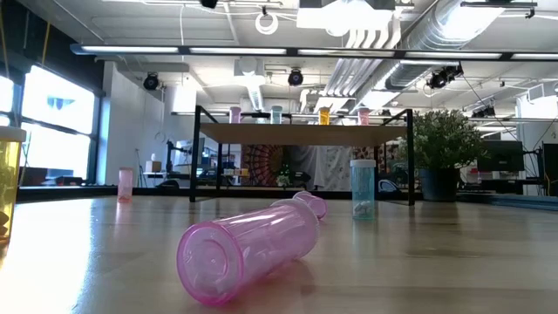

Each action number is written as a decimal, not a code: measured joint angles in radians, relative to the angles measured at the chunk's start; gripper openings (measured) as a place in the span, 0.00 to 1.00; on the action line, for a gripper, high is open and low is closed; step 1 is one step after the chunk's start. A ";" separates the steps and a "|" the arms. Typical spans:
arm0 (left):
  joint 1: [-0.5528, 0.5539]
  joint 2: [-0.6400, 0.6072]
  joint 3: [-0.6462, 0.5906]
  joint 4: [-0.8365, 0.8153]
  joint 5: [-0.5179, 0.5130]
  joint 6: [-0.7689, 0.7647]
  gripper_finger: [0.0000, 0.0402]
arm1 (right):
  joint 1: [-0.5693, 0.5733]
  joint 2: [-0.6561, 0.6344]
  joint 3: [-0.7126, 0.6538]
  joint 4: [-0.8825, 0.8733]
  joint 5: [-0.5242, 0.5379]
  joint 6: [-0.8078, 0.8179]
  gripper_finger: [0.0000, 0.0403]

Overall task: Pick and place medicine bottles onto shelf by color
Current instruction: Put the bottom pink pill bottle on the shelf aligned with the other pink bottle, then put the left orange pill bottle on the shelf aligned with the other orange pill bottle

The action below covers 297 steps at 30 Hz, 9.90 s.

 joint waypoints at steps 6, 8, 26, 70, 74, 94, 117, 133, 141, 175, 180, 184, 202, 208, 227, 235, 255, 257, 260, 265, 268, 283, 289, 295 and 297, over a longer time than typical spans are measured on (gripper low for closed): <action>0.069 0.000 0.000 0.026 0.099 0.050 0.24 | -0.024 0.000 0.000 0.024 0.030 0.011 0.61; 0.088 0.000 0.000 0.027 0.119 0.061 0.24 | -0.034 0.000 0.000 0.030 0.030 0.025 0.61; 0.178 0.000 0.000 0.149 0.156 0.086 0.24 | -0.093 0.017 0.000 0.187 0.026 0.022 0.61; 0.198 -0.012 0.000 0.111 0.120 0.156 0.51 | -0.097 0.039 -0.001 0.138 0.125 0.019 0.23; 0.232 -0.027 0.000 0.045 0.116 0.149 0.57 | -0.097 0.012 -0.001 0.107 0.195 0.011 0.23; 0.374 -0.142 0.000 0.000 0.119 0.328 0.59 | -0.173 -0.298 0.000 -0.087 0.640 -0.229 0.23; 0.499 -0.142 0.000 -0.023 0.118 0.330 0.59 | -0.312 -0.466 -0.645 0.323 0.658 0.017 0.23; 0.499 -0.141 0.000 -0.061 0.119 0.330 0.59 | -0.240 -0.418 -0.923 0.652 0.770 -0.004 0.23; 0.499 -0.141 0.000 -0.091 0.120 0.329 0.59 | -0.228 -0.250 -0.924 0.778 0.898 -0.004 0.23; 0.503 -0.137 0.000 -0.084 -0.074 0.383 0.59 | -0.317 -0.158 -0.924 0.839 0.892 -0.021 0.23; 0.503 -0.137 0.000 -0.084 -0.073 0.383 0.59 | -0.343 -0.158 -0.924 0.820 0.857 -0.019 0.23; 0.503 -0.137 0.000 -0.084 -0.073 0.383 0.59 | -0.365 -0.159 -0.923 0.805 0.811 -0.022 0.23; 0.503 -0.137 0.000 -0.081 -0.087 0.383 0.59 | -0.384 -0.159 -0.921 0.774 0.803 -0.031 0.30; 0.503 -0.137 0.000 -0.080 -0.088 0.383 0.59 | -0.384 -0.159 -0.921 0.774 0.806 -0.031 0.38; 0.503 -0.137 0.000 -0.079 -0.088 0.383 0.59 | -0.382 -0.195 -0.926 0.791 0.806 -0.019 0.41; 0.503 -0.137 0.000 -0.080 -0.088 0.383 0.59 | -0.382 -0.196 -0.926 0.797 0.810 0.002 0.41; 0.503 -0.163 0.000 -0.221 0.045 0.354 0.59 | -0.358 -0.250 -0.891 0.951 0.799 -0.071 0.41; 0.496 -0.183 0.000 -0.292 0.095 0.319 0.59 | -0.328 -0.273 -0.855 0.892 0.792 -0.102 0.41; 0.477 -0.214 0.000 -0.379 0.138 0.255 0.59 | -0.277 -0.300 -0.785 0.767 0.790 -0.117 0.40; 0.420 -0.260 0.001 -0.484 0.149 0.150 0.59 | -0.178 -0.310 -0.624 0.438 0.788 -0.037 0.40; 0.372 -0.276 0.001 -0.567 0.147 0.067 0.58 | -0.120 -0.305 -0.507 0.227 0.787 0.056 0.40; 0.136 -0.274 0.000 -0.908 -0.057 -0.367 0.58 | -0.017 -0.302 -0.085 -0.417 0.780 0.293 0.40; -0.043 -0.230 -0.001 -0.907 -0.064 -0.561 0.58 | -0.018 -0.302 0.015 -0.566 0.753 0.288 0.40; -0.266 -0.125 -0.002 -0.903 -0.108 -0.564 0.58 | -0.018 -0.302 0.094 -0.724 0.713 0.292 0.40; -0.325 -0.083 -0.002 -0.902 -0.111 -0.564 0.58 | -0.018 -0.302 0.107 -0.752 0.706 0.288 0.40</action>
